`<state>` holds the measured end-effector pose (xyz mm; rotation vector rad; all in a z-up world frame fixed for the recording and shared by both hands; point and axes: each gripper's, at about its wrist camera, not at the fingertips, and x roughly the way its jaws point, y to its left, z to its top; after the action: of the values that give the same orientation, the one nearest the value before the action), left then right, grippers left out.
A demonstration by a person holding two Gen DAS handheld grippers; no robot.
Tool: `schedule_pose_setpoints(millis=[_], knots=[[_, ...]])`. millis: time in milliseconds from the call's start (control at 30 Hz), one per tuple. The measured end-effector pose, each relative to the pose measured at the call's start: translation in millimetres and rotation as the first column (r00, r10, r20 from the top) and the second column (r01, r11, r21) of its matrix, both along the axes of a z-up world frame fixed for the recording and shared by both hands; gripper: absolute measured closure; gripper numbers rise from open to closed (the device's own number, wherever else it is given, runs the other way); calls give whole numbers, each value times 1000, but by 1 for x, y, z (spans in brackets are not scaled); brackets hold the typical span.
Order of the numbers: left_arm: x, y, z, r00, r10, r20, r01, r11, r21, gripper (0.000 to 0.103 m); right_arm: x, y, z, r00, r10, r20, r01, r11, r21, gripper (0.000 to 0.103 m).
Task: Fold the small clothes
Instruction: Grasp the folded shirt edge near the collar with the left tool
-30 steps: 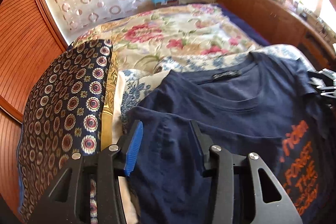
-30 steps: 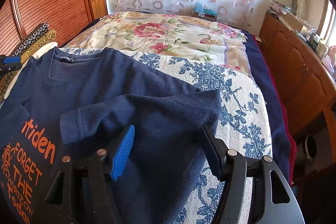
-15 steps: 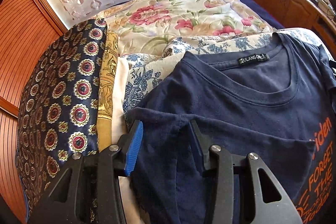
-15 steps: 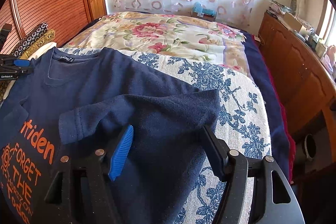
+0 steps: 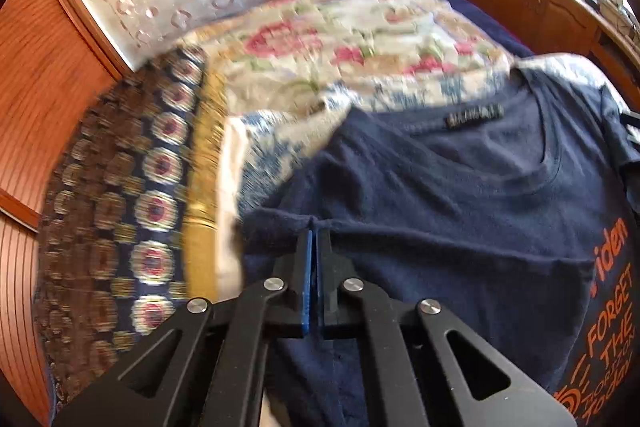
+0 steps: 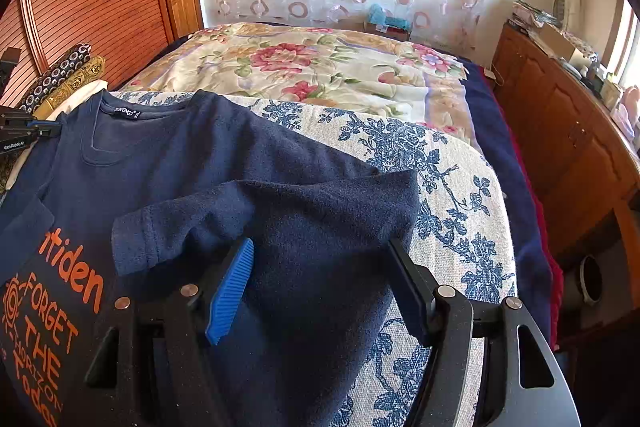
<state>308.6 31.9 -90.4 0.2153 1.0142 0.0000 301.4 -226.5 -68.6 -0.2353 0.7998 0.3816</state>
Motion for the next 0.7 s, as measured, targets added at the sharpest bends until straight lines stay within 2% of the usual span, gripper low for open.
schedule_pose_setpoints(millis=[133,300,333,400,533,700], knots=[[-8,9,23,998,17,63,-16,1000,-4,100,0,0,0,1000,1,0,-1,1000,0,34],[-9,10,24,999,1,38,-1,1000,-15,99,0,0,0,1000,1,0,-1,1000,1,34],[-7,9,21,1000,-5,17,5,1000,-12,95,0,-1,0,1000,2,0,-2,1000,0,34],[-3,6,14,1000,-9,-11,9,1000,-10,56,0,-1,0,1000,2,0,-2,1000,0,34],[7,4,-8,995,-1,-98,2,1000,14,49,0,-1,0,1000,2,0,-2,1000,0,34],[13,4,-13,994,11,-111,-13,1000,-17,49,0,-1,0,1000,3,0,-3,1000,2,34]])
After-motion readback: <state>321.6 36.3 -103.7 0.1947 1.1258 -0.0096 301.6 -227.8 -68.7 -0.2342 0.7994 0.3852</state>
